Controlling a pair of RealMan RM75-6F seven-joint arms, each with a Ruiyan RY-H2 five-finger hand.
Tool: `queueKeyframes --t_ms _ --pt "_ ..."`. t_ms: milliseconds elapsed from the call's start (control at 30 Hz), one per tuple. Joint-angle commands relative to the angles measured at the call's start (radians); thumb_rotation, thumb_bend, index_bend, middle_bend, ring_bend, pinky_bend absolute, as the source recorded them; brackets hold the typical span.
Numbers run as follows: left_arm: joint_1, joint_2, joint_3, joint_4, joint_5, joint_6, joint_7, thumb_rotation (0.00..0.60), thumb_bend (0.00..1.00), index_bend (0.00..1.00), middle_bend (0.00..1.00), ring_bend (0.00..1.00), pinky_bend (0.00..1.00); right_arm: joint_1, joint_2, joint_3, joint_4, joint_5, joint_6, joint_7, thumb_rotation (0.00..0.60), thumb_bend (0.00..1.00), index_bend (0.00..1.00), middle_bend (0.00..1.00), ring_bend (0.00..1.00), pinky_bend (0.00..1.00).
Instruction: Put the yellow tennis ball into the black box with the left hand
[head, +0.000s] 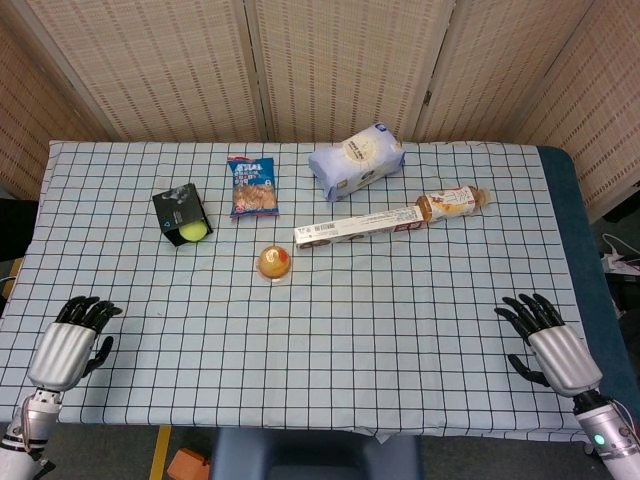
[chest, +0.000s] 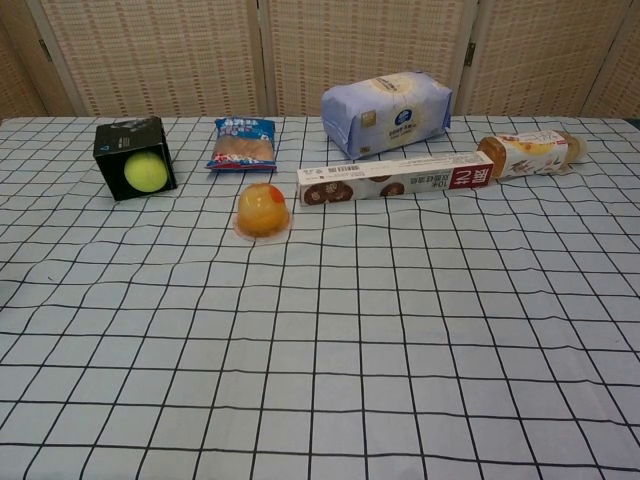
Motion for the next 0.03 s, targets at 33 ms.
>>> queueKeyframes --t_ms 33 --pt "0.006 -0.004 -0.005 -0.003 -0.012 -0.009 0.011 0.600 0.45 0.31 0.26 0.17 0.16 -0.001 -0.001 0.001 0.001 0.000 0.002 -0.001 0.600 0.27 0.16 0.08 0.00 0.02"
